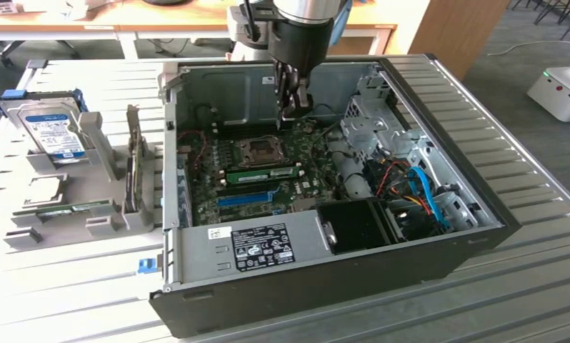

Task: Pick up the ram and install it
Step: 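Press down the ram until it locks into place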

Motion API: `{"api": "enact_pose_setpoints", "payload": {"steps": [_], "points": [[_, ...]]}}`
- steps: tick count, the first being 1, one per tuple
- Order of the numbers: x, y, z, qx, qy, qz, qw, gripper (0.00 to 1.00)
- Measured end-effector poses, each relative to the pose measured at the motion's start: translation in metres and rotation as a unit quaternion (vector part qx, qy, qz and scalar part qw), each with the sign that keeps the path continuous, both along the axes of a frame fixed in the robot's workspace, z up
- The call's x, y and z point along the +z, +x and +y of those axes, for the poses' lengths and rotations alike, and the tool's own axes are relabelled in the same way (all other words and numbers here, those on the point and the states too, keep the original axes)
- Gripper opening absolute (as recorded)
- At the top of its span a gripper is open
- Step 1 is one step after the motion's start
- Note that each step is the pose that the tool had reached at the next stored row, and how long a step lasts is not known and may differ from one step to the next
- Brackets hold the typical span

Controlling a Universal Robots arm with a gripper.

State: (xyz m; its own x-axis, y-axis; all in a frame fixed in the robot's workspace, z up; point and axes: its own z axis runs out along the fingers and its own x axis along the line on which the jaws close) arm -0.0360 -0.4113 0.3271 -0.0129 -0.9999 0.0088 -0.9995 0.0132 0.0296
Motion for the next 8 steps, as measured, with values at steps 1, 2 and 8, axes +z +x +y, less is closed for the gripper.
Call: {"api": "enact_pose_setpoints", "payload": {"steps": [1, 2, 8], "points": [[0.0000, 0.0003, 0.0000, 0.000, 0.0002, 0.0000, 1.0000, 0.11], [0.0000, 0.0009, 0.0000, 0.000, 0.0004, 0.0000, 1.0000, 0.11], [-0.0001, 0.0073, 0.0000, 0.000, 0.0037, 0.0000, 1.0000, 0.11]]}}
